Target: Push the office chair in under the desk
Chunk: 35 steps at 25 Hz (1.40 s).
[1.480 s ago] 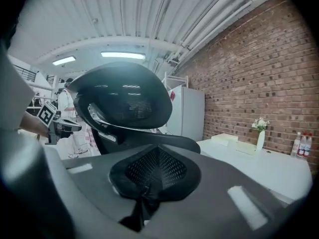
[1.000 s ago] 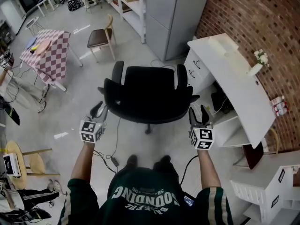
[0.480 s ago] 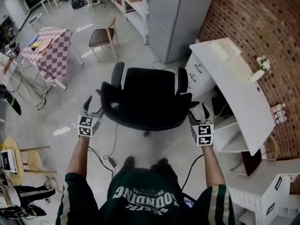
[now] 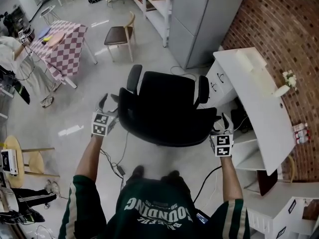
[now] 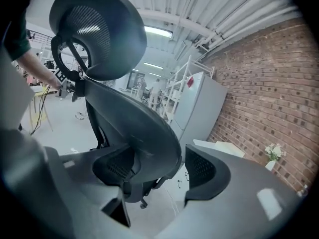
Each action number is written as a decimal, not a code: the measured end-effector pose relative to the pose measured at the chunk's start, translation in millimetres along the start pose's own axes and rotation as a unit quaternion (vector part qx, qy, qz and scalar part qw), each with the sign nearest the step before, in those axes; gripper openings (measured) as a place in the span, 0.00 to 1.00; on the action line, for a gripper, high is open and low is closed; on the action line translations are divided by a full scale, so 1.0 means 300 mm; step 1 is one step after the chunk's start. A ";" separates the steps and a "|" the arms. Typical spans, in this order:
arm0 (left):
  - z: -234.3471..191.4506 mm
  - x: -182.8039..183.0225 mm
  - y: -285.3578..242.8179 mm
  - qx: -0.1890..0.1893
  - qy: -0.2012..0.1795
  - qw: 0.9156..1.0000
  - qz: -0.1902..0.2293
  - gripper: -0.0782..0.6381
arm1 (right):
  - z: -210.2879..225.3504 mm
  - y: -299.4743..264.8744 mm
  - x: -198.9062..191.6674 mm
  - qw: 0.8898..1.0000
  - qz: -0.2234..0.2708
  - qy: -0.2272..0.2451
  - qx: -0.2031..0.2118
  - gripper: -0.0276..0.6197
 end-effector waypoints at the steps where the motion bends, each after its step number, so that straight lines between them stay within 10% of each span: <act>1: -0.004 0.003 -0.008 0.002 -0.009 1.000 -0.001 0.67 | 0.000 -0.007 0.002 1.000 -0.001 0.003 0.000 0.51; 10: -0.013 0.026 -0.046 -0.011 -0.031 0.999 0.010 0.48 | -0.006 -0.053 0.021 1.000 -0.007 0.012 0.009 0.45; 35: -0.052 -0.055 0.127 -0.032 -0.031 0.999 0.017 0.47 | -0.187 0.085 -0.031 0.998 -0.049 0.007 -0.038 0.45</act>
Point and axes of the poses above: the fingertips, and each gripper's own axes: y backward along the fingers, z to its right, x out of its top, the point moved 7 cm from there along y, backward along the fingers, and after that the axes turned 5 degrees about x, right-handed, at the moved point
